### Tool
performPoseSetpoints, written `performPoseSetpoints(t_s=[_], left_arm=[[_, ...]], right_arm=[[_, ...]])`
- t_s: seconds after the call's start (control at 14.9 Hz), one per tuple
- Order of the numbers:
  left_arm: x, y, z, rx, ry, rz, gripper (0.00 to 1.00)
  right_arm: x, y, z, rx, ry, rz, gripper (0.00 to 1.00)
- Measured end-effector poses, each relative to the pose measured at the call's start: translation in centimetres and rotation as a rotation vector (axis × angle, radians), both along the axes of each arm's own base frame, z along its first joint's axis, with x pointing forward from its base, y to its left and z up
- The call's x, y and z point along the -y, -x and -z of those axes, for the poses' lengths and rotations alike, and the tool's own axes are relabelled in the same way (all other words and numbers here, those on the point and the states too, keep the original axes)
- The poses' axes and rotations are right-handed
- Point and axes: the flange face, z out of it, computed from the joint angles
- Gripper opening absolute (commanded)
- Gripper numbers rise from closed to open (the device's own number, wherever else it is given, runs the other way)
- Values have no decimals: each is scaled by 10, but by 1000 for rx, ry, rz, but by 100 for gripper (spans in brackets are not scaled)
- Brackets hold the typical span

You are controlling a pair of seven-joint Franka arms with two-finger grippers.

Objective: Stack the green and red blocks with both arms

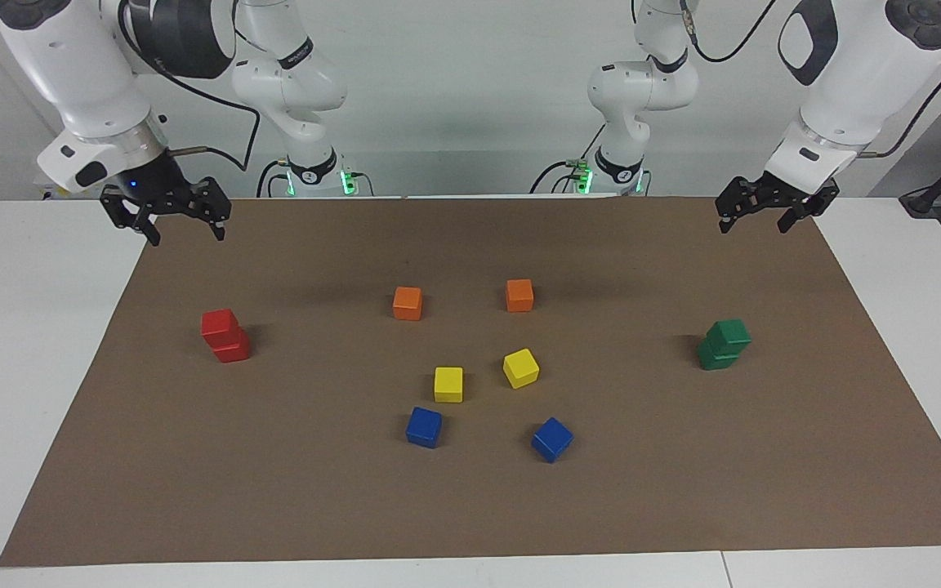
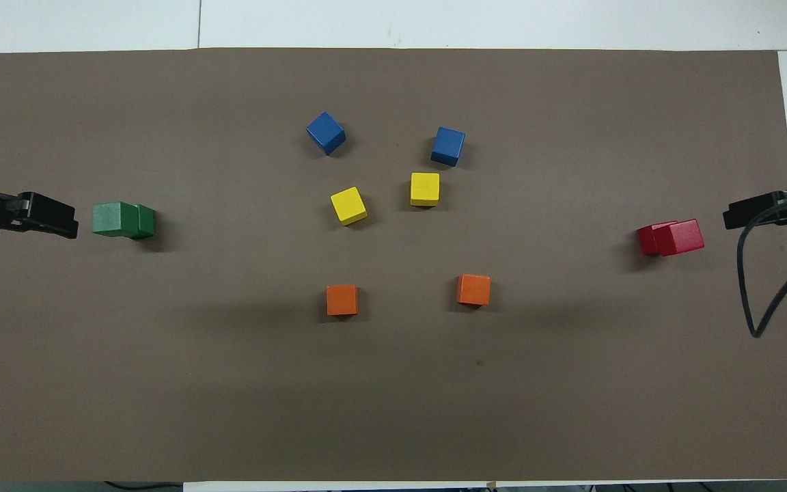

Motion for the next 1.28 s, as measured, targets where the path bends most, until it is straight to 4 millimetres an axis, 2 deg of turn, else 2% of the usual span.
performPoseSetpoints(t_s=[0.13, 0.81, 1.28], left_arm=[[0, 0, 0, 0, 0, 0, 100], [0, 0, 0, 0, 0, 0, 100], [0, 0, 0, 0, 0, 0, 100]], right_arm=[[1, 0, -13, 6, 0, 3, 97], [7, -5, -9, -24, -3, 14, 100], [14, -4, -23, -1, -2, 27, 100]])
